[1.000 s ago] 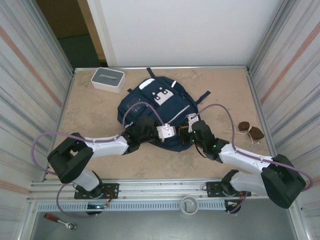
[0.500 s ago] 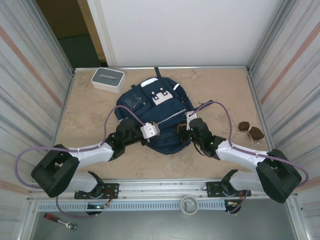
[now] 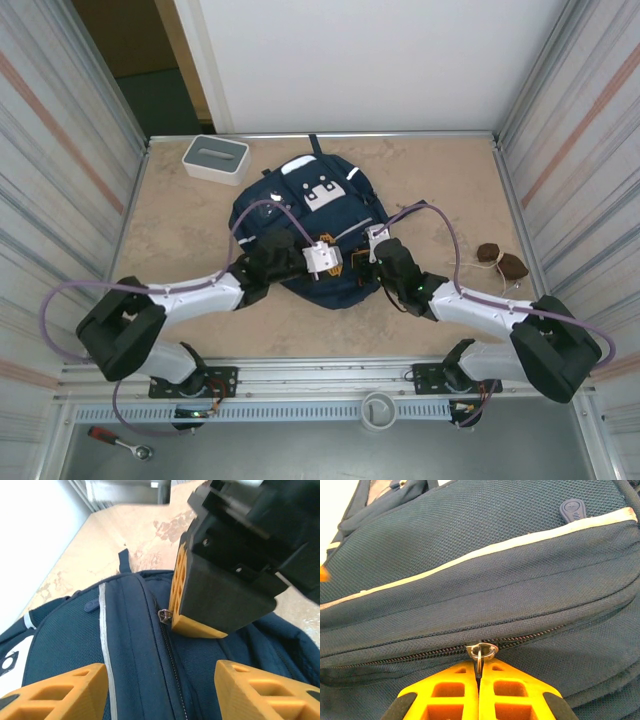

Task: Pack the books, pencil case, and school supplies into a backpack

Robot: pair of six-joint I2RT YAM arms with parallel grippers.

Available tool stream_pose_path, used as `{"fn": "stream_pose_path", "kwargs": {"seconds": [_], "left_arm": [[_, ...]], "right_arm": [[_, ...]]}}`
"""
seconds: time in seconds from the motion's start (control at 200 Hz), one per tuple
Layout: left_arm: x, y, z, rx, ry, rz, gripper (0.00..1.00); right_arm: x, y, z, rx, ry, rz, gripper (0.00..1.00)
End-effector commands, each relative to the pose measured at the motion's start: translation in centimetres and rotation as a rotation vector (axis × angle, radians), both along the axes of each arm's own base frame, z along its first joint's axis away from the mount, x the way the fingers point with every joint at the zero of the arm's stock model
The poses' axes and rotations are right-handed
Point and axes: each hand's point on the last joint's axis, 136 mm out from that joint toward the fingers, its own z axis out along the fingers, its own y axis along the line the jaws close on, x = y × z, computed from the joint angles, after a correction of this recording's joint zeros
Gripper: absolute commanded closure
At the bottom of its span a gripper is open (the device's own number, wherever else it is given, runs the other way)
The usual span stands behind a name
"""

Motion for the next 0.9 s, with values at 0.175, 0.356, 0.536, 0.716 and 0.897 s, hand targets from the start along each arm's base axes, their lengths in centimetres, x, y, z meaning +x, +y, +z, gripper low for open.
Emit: {"fn": "stream_pose_path", "kwargs": {"seconds": [0.175,0.356,0.536,0.716,0.897], "left_arm": [[1.0,-1.0,-1.4,0.051,0.006,0.002,0.54],[1.1,0.0,-1.3,0.037,0.025,0.011,0.88],[0.0,2.5,1.2,-0.101,0.074,-0.042,0.99],[1.0,6.0,2.3,-0.214,0.109,-0.002,0.99],[1.9,7.1,2.3,-0.226,0.126,0.038,0.76]], "right_arm": [[-0.3,0.7,2.0,0.044,-0.067,0.024,1.00],[0.0,-0.8,1.0,-0.030,-0.068,-0.024,1.00],[1.3,-4.2,-1.1,-0.125,0.011,-0.142,1.00],[1.8,-4.7,-0.3,-0.072,0.006,-0.149,1.00],[1.3,-2.9,0.5,-0.014,-0.009,-0.085,1.00]]}}
